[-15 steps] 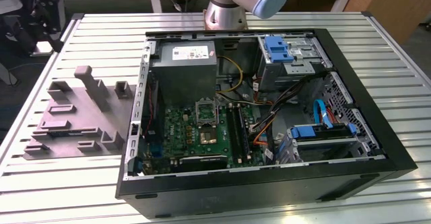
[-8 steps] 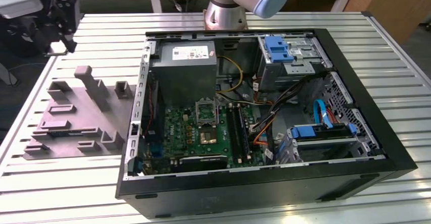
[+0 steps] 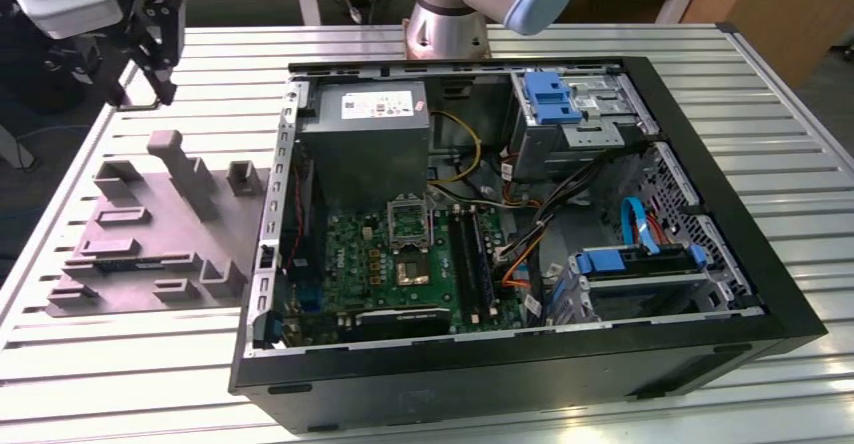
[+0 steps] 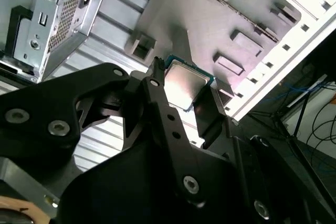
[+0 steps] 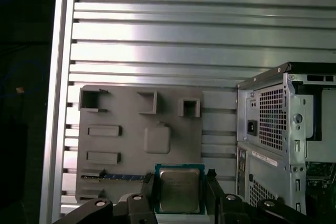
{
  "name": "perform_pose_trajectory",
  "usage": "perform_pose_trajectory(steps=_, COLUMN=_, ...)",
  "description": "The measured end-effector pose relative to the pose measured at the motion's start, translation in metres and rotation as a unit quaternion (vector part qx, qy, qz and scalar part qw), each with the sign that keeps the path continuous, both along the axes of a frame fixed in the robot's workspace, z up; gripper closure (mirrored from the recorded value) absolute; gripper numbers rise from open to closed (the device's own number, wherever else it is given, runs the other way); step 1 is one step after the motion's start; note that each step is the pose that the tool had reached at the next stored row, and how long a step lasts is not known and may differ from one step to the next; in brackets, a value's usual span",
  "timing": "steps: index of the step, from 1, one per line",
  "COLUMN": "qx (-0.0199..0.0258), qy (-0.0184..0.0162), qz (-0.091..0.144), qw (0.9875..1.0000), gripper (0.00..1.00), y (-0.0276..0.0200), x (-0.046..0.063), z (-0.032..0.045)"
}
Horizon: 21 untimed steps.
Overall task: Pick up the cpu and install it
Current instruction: 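Pick up the cpu and move it towards the insertion slot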
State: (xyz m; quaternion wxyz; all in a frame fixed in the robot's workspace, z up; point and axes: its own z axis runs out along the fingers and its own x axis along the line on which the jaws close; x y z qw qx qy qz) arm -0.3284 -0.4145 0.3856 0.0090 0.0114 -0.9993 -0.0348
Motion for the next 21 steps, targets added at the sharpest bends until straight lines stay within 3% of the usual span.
perform_pose_trajectory(steps=3, qx=0.0001, qy=0.0, qz=0.0, qw=1.0, gripper=0.53, y=0.0, x=0.007, z=0.0)
perform_pose_trajectory(steps=21, qx=0.0002, qy=0.0, qz=0.0, qw=1.0, gripper=0.53, y=0.0, x=0.089, z=0.0)
